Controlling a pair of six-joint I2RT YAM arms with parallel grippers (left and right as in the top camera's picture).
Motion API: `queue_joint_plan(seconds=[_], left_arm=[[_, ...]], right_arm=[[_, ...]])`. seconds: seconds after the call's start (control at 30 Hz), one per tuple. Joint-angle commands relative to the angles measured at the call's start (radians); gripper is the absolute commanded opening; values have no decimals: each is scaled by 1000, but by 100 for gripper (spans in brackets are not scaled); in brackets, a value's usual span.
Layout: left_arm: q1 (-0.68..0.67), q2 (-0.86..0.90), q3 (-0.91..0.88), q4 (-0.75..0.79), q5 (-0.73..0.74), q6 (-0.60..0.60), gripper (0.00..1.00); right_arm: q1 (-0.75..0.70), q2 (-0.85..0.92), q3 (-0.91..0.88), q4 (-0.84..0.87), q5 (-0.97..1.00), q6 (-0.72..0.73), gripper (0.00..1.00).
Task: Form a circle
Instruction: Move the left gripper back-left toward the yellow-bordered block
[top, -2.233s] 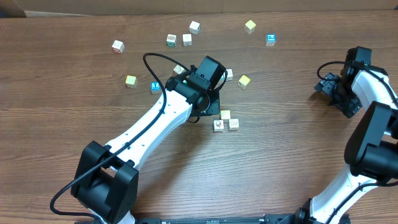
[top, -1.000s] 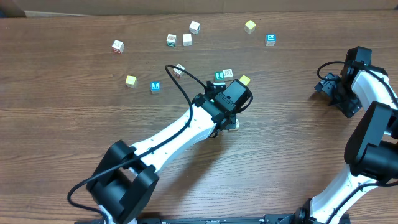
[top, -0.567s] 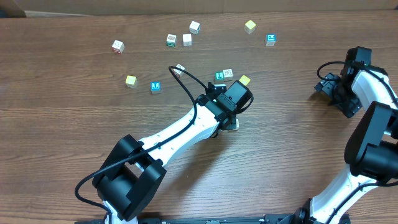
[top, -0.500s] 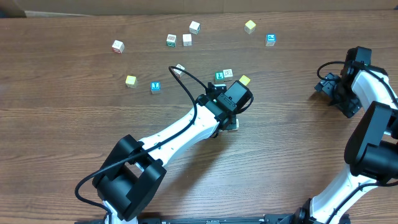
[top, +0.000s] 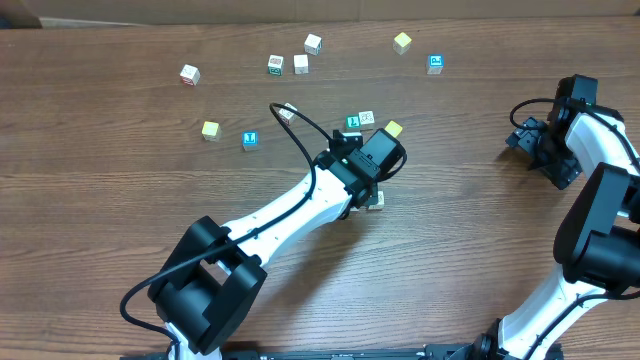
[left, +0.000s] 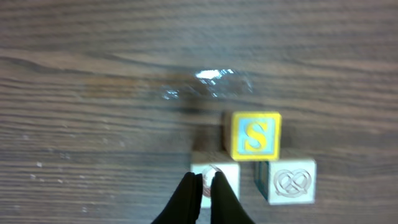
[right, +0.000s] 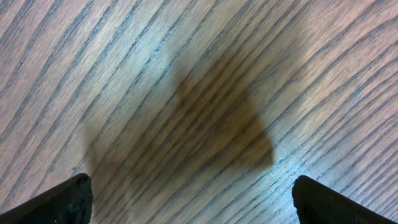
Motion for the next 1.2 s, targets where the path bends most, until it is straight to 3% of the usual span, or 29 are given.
queue_joint_plan(seconds=[0.0, 0.93, 1.1, 1.17], left_arm=[[48, 8, 9, 1, -46, 28, 4], [463, 8, 33, 89, -90, 107, 4], [506, 8, 32, 86, -118, 153, 10], [521, 8, 32, 81, -166, 159, 19]], right_arm=[[2, -27, -4, 3, 3, 3, 100], [2, -27, -4, 3, 3, 3, 100], [2, -27, -4, 3, 3, 3, 100], [2, -27, -4, 3, 3, 3, 100]])
